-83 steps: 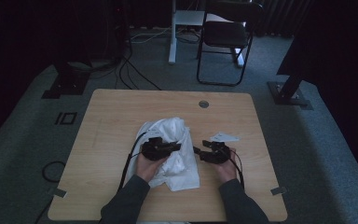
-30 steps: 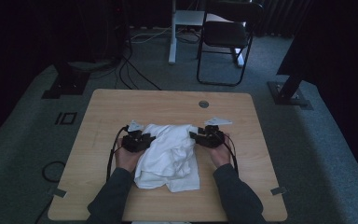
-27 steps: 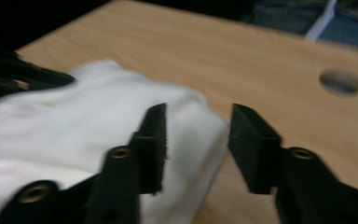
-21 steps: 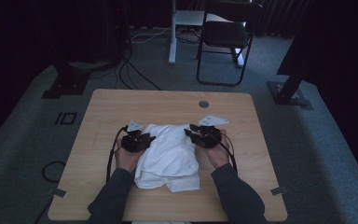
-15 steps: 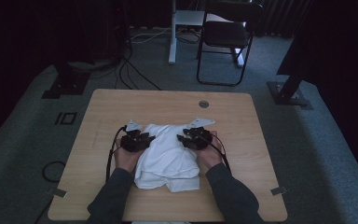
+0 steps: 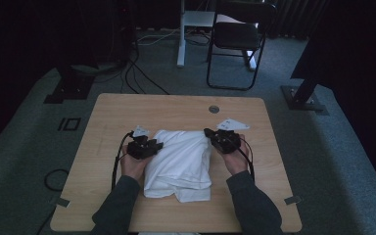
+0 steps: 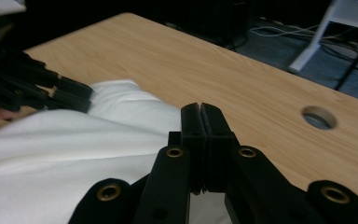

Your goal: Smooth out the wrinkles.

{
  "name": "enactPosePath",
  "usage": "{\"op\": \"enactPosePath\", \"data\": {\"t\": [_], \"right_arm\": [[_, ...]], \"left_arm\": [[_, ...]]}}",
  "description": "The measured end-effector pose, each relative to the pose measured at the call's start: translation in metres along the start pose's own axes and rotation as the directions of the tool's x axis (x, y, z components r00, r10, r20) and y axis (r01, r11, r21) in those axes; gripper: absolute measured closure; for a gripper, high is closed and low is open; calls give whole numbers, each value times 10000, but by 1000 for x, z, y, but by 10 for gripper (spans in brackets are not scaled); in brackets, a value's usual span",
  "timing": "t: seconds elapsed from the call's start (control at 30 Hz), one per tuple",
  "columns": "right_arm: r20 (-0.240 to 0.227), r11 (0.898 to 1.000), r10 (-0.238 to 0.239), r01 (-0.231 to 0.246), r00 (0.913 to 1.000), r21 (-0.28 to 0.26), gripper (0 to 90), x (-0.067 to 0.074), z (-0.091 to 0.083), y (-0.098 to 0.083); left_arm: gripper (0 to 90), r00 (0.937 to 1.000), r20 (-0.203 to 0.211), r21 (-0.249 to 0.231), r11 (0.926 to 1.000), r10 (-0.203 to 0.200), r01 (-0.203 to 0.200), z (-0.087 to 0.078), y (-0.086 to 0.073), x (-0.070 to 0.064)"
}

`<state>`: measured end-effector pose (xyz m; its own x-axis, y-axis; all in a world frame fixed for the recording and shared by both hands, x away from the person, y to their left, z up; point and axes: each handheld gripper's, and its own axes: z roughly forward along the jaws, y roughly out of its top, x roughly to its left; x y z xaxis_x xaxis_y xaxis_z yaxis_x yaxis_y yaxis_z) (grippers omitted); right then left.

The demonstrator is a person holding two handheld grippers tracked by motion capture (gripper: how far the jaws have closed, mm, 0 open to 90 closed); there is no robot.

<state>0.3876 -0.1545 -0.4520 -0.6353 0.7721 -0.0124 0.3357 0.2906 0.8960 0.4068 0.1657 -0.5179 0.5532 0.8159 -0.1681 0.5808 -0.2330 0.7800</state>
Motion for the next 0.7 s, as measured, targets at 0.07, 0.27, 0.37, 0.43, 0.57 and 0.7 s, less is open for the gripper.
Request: {"op": "enactPosePath", "data": {"t": [0.07, 0.27, 0.37, 0.43, 0.57, 0.7], "right_arm": [[91, 9997, 64, -66, 9999, 243, 882, -1, -2, -4], [66, 9993, 87, -90, 9999, 372, 593, 12, -17, -24], [-834, 9988, 176, -138, 9964, 460, 529, 26, -18, -33], [-1072, 9977, 143, -71, 9941, 677, 515, 35, -12, -37], [-1124, 9907, -27, 180, 9937, 1350, 890, 42, 2, -43], [-1156, 9945, 52, 70, 9933, 1043, 897, 42, -13, -43]], "left_arm": [[617, 10000, -4, 35, 10000, -11, 11, 0, 0, -1], [615, 9998, -146, -29, 9999, 112, -112, -1, 1, -3], [619, 9999, -141, -61, 10000, 64, -65, 1, 0, -4], [629, 9999, -159, -37, 10000, 24, -25, 2, -1, -5], [642, 9996, -253, 0, 10000, 76, -76, 2, -2, -5], [643, 9996, -293, -9, 10000, -11, 11, 2, -4, -5]]}}
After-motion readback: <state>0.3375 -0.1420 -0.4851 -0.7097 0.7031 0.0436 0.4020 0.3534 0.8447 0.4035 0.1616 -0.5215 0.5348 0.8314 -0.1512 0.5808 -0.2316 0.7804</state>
